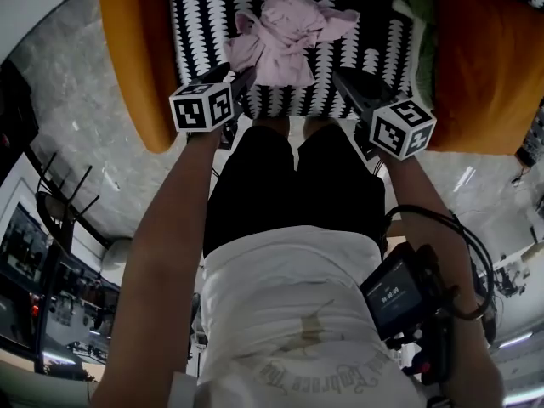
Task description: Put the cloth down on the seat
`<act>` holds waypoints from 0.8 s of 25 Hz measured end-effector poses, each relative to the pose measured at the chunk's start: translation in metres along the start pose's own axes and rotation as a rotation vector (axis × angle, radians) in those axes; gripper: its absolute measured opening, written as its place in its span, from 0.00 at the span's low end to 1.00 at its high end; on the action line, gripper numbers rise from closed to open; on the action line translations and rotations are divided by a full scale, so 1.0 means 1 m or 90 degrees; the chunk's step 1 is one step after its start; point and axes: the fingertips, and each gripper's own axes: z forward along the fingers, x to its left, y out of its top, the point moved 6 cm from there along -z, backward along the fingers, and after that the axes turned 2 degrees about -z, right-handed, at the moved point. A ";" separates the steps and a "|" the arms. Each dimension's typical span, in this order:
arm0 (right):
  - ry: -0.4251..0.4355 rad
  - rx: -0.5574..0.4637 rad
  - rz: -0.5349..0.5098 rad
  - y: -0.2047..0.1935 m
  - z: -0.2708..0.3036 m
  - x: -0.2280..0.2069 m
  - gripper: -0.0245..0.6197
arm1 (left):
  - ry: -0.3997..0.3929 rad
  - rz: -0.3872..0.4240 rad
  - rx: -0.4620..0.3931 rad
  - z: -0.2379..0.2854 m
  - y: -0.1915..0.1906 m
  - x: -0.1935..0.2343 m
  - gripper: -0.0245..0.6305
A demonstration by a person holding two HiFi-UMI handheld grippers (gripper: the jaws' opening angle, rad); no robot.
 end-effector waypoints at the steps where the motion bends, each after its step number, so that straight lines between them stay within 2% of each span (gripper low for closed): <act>1: 0.004 0.002 -0.004 -0.001 0.000 0.002 0.06 | 0.009 -0.010 -0.005 -0.004 -0.002 0.002 0.45; 4: 0.014 0.003 -0.012 -0.004 -0.001 0.001 0.06 | 0.033 -0.027 -0.018 -0.013 -0.008 0.007 0.45; 7: 0.020 0.008 -0.022 -0.010 -0.009 0.003 0.06 | 0.038 -0.021 -0.019 -0.022 -0.021 -0.002 0.45; 10: 0.033 0.010 -0.049 0.003 -0.020 0.011 0.06 | 0.039 -0.013 -0.035 -0.043 -0.023 -0.020 0.44; 15: 0.031 0.011 -0.090 0.043 -0.062 0.041 0.06 | 0.018 -0.046 -0.096 -0.100 -0.011 -0.062 0.41; 20: 0.051 0.007 -0.127 0.036 -0.076 0.044 0.06 | 0.030 -0.073 -0.164 -0.119 -0.022 -0.072 0.39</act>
